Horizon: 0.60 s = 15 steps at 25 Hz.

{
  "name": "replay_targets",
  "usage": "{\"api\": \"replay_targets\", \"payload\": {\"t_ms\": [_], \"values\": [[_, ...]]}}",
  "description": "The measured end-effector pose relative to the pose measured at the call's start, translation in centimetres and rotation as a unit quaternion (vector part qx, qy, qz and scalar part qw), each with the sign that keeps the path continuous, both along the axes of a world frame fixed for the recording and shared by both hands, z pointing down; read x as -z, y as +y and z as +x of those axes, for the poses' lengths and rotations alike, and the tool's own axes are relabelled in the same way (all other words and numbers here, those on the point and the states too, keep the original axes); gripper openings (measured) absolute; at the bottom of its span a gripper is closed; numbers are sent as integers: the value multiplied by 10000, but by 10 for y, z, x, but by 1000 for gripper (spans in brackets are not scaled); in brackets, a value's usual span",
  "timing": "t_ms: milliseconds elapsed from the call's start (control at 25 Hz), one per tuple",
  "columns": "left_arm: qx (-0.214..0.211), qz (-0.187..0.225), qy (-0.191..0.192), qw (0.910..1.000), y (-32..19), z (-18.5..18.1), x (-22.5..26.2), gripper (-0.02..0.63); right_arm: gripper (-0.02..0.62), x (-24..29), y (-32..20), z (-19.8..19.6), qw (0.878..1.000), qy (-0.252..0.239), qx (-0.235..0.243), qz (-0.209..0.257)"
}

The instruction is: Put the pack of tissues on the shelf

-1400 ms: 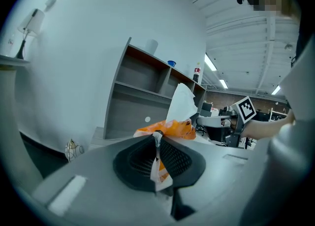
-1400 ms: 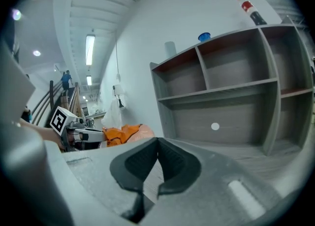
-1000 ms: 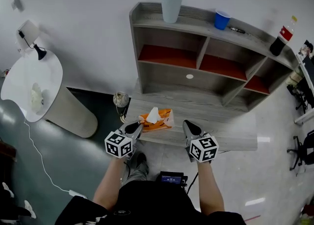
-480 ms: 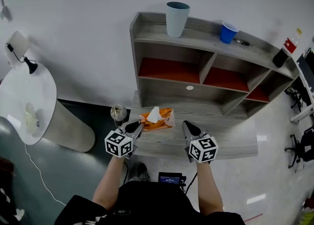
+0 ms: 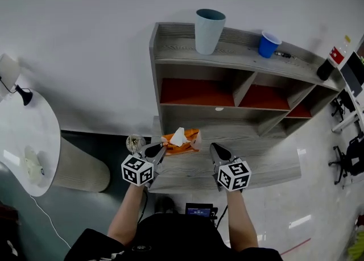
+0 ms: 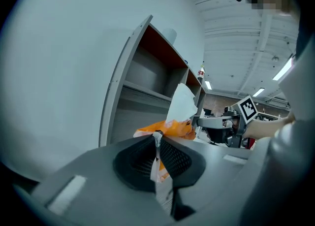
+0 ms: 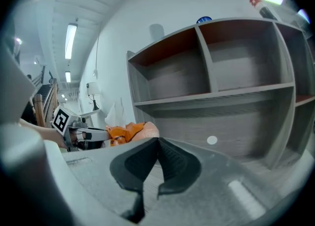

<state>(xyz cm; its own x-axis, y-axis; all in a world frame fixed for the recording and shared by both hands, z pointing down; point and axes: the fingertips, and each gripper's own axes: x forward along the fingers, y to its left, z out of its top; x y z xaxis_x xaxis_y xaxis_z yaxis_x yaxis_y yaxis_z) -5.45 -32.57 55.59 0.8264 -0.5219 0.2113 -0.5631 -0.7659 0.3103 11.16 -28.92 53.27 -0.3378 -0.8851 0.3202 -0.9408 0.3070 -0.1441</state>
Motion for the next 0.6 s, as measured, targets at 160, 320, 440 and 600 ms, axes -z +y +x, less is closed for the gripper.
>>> {"api": "replay_targets", "payload": {"t_ms": [160,320,440,600], "values": [[-50,-51,57,10000,-7,4,-3,12,-2,-4,-6,0,10000,45,7,-70],[-13,-73,30,10000,-10,10,-5,12,-2,-2,-15,6,9999,52,77,-66],[69,-52,9,10000,-10,16,-1,12,-2,1,-19,12,9996,117,255,-81],[164,-45,-115,9998,-7,25,2,12,-2,6,-23,22,9988,168,458,-84]]}}
